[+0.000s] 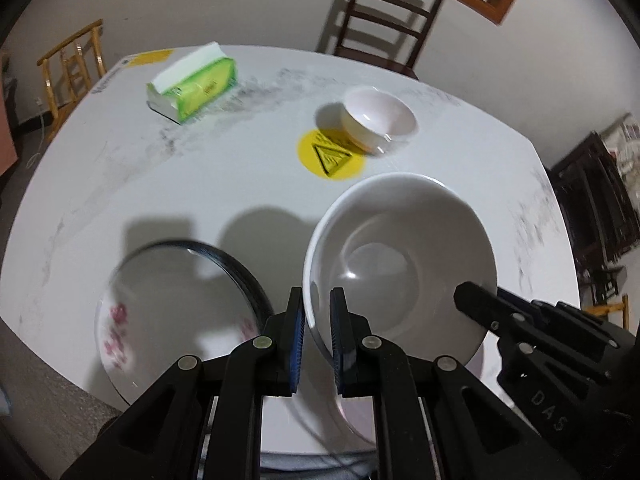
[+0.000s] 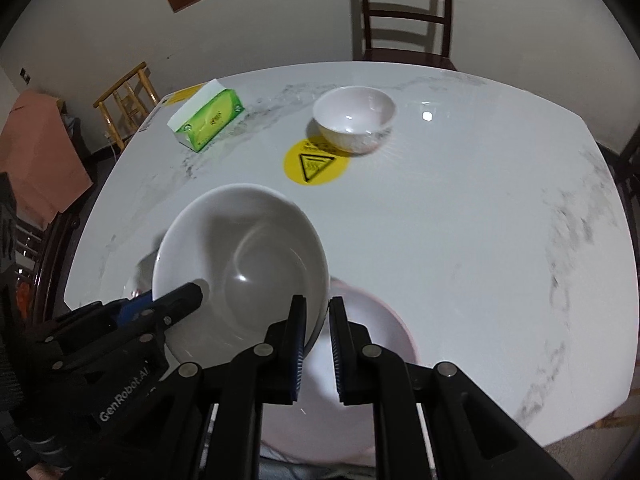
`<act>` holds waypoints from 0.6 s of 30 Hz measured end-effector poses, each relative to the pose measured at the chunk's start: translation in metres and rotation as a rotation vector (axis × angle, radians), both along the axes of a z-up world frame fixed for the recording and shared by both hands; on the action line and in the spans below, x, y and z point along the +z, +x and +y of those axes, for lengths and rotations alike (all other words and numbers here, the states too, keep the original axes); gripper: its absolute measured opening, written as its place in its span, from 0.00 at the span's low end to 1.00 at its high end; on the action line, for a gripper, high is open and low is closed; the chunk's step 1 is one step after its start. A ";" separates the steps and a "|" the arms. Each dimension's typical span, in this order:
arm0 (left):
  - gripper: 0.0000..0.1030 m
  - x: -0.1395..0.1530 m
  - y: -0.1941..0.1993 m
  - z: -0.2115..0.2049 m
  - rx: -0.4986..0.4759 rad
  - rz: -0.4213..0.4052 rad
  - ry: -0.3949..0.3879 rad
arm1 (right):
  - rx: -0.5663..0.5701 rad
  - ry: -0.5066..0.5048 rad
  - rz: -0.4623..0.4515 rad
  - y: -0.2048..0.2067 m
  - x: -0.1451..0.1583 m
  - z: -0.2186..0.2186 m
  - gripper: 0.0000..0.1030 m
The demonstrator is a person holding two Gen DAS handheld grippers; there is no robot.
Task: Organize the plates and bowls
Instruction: 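Lift the white bowl with the left gripper over the pink-rimmed bowl, then lower the white bowl into the pink-rimmed bowl and open the left gripper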
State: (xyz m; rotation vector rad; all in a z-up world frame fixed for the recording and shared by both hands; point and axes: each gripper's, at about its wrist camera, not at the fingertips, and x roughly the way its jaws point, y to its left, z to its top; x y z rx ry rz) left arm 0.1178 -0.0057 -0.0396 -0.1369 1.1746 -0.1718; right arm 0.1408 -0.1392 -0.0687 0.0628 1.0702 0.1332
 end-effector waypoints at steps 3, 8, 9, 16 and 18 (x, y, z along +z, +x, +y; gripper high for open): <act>0.09 -0.006 -0.012 -0.012 -0.020 0.014 0.004 | -0.017 -0.003 0.015 -0.013 -0.009 -0.012 0.12; 0.09 -0.021 -0.026 -0.026 -0.041 0.048 0.013 | -0.034 0.024 0.062 -0.026 -0.029 -0.027 0.12; 0.09 -0.023 -0.028 -0.027 -0.040 0.054 0.015 | -0.036 0.027 0.068 -0.027 -0.032 -0.029 0.12; 0.09 -0.037 -0.037 -0.037 -0.050 0.071 0.049 | -0.041 0.034 0.098 -0.035 -0.047 -0.036 0.12; 0.09 -0.041 -0.037 -0.039 -0.051 0.081 0.059 | -0.043 0.033 0.105 -0.035 -0.051 -0.037 0.12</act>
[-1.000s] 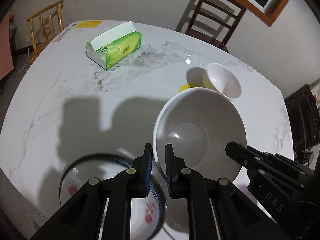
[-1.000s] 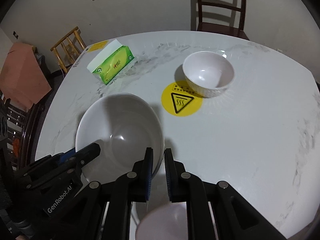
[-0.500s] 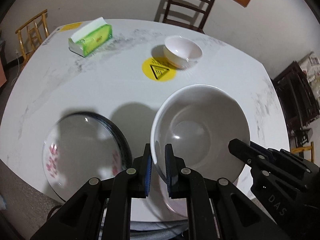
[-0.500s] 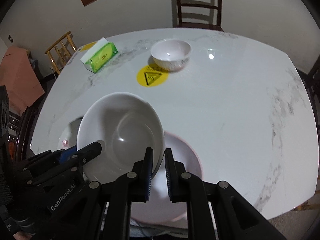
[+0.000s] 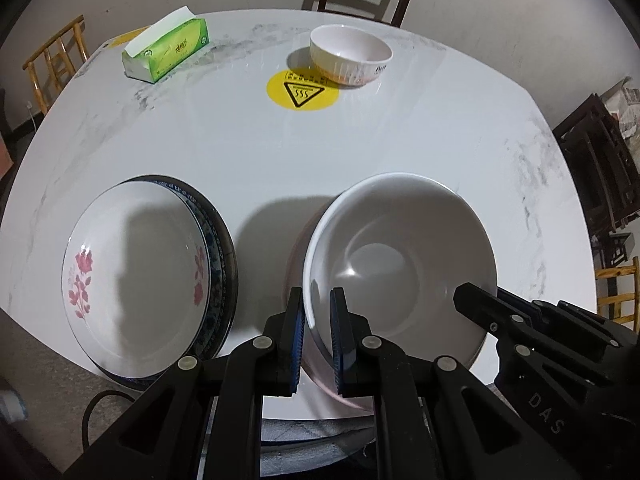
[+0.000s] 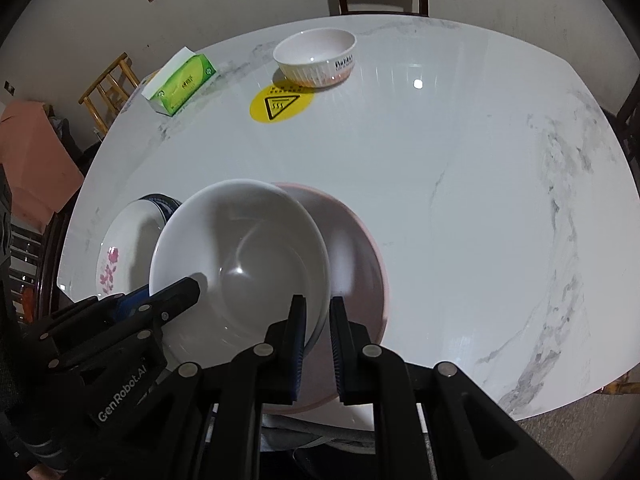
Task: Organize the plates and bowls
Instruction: 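Lower the white bowl into the pink-rimmed bowl and open the left gripper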
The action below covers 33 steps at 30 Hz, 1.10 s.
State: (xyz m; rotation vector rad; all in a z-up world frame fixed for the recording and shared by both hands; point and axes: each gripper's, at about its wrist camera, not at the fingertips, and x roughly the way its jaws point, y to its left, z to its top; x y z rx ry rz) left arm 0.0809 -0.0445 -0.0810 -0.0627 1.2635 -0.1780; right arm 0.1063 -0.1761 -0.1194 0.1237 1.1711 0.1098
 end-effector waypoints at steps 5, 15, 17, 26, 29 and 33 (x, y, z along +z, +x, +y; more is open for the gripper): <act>0.09 -0.011 0.001 -0.006 -0.009 0.027 0.014 | -0.004 -0.007 0.023 0.003 -0.008 -0.003 0.12; 0.10 -0.018 0.004 -0.015 -0.024 0.040 0.039 | -0.011 -0.016 0.047 0.011 -0.018 -0.003 0.14; 0.10 -0.020 0.004 -0.014 -0.021 0.046 0.032 | -0.012 -0.024 0.048 0.012 -0.018 -0.001 0.14; 0.11 -0.023 0.007 -0.013 -0.009 0.065 0.015 | -0.015 -0.040 0.054 0.013 -0.019 0.000 0.15; 0.12 -0.023 0.008 -0.013 -0.008 0.064 0.019 | -0.009 -0.058 0.052 0.012 -0.019 0.002 0.15; 0.13 -0.024 0.008 -0.012 -0.004 0.068 0.016 | -0.005 -0.072 0.051 0.012 -0.018 0.004 0.16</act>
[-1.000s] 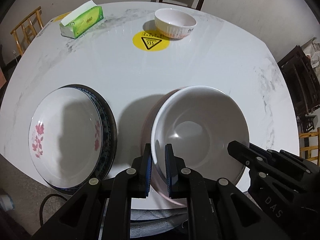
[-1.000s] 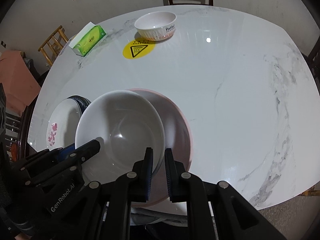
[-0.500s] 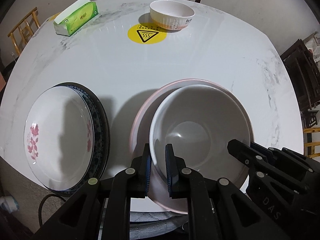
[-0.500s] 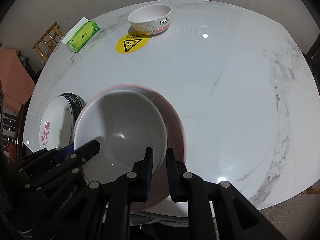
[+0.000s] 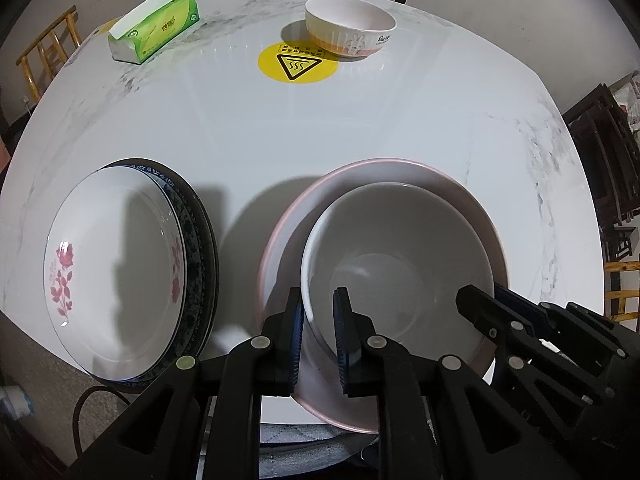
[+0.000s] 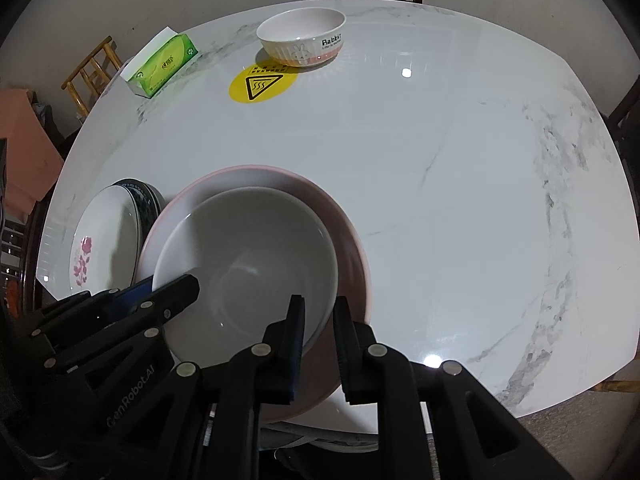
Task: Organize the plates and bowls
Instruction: 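Lower the white bowl into the pink-rimmed bowl and open the left gripper, then pull the left gripper back up from the nested bowls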
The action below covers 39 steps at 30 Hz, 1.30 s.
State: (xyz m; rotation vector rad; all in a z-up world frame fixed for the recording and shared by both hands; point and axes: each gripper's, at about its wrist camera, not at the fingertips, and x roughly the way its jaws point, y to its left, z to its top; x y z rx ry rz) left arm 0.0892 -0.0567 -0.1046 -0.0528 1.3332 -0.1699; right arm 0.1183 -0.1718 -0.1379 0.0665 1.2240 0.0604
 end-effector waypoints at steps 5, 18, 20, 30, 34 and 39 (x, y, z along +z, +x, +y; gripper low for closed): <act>0.13 0.000 0.000 0.003 0.005 0.002 -0.012 | -0.004 0.003 -0.003 0.001 0.000 -0.001 0.16; 0.28 0.016 0.000 0.005 0.004 -0.067 -0.007 | 0.008 -0.003 -0.037 -0.003 0.009 -0.001 0.24; 0.28 0.017 -0.001 0.005 0.002 -0.071 -0.011 | 0.009 -0.018 -0.053 -0.003 0.012 -0.001 0.24; 0.31 0.025 -0.002 0.007 -0.004 -0.109 -0.026 | 0.006 -0.012 -0.103 -0.001 0.024 -0.005 0.24; 0.33 0.027 -0.003 0.009 -0.007 -0.121 -0.031 | 0.013 -0.012 -0.113 0.001 0.026 -0.006 0.24; 0.36 0.029 -0.001 0.012 0.000 -0.129 -0.034 | 0.015 -0.009 -0.126 0.002 0.027 -0.007 0.24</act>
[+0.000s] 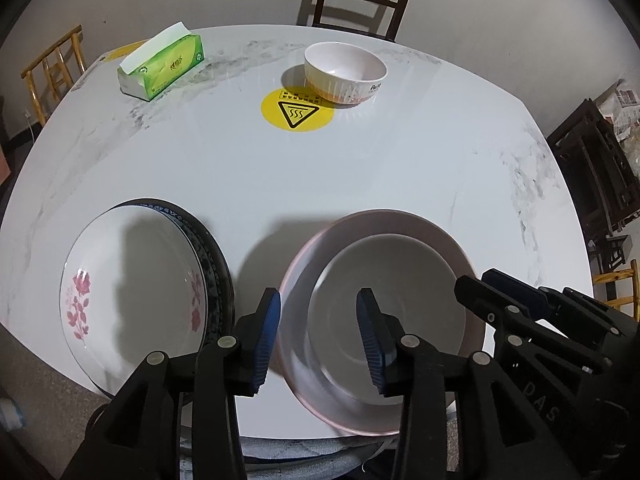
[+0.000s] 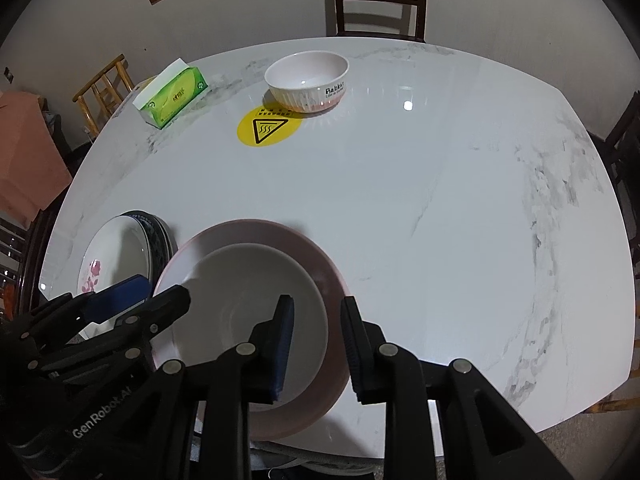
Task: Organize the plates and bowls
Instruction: 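Pull the left gripper back up from the nested bowls, then move the open left gripper to the white 'Rabbit' bowl's rim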
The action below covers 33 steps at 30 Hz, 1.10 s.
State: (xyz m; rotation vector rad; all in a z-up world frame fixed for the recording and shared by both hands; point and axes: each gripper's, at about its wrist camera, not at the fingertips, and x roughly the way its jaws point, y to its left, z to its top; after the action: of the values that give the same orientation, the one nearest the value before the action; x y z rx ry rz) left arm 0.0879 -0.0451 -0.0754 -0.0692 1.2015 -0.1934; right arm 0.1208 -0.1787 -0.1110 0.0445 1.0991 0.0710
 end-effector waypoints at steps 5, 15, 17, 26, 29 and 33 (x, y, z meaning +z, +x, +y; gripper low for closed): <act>0.36 0.002 0.003 0.006 0.016 -0.004 -0.002 | -0.005 -0.005 -0.008 0.004 0.002 -0.004 0.24; 0.39 0.000 0.015 0.018 0.056 -0.025 0.029 | -0.010 -0.002 -0.014 0.018 0.008 -0.012 0.24; 0.40 -0.002 0.019 0.020 0.064 -0.026 0.035 | -0.009 -0.001 -0.015 0.022 0.008 -0.013 0.24; 0.41 -0.009 0.036 0.029 0.083 -0.008 0.051 | -0.020 0.004 0.005 0.042 0.001 -0.024 0.24; 0.41 -0.011 0.043 0.031 0.091 -0.012 0.056 | -0.013 0.000 0.003 0.051 0.000 -0.027 0.24; 0.41 -0.013 0.056 0.033 0.099 -0.013 0.069 | -0.003 -0.008 0.002 0.063 -0.002 -0.031 0.24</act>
State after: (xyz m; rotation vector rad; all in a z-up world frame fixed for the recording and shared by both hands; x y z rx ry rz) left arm 0.1442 -0.0118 -0.0883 -0.0668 1.1878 -0.0652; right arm 0.1841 -0.2093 -0.1128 0.0392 1.1010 0.0644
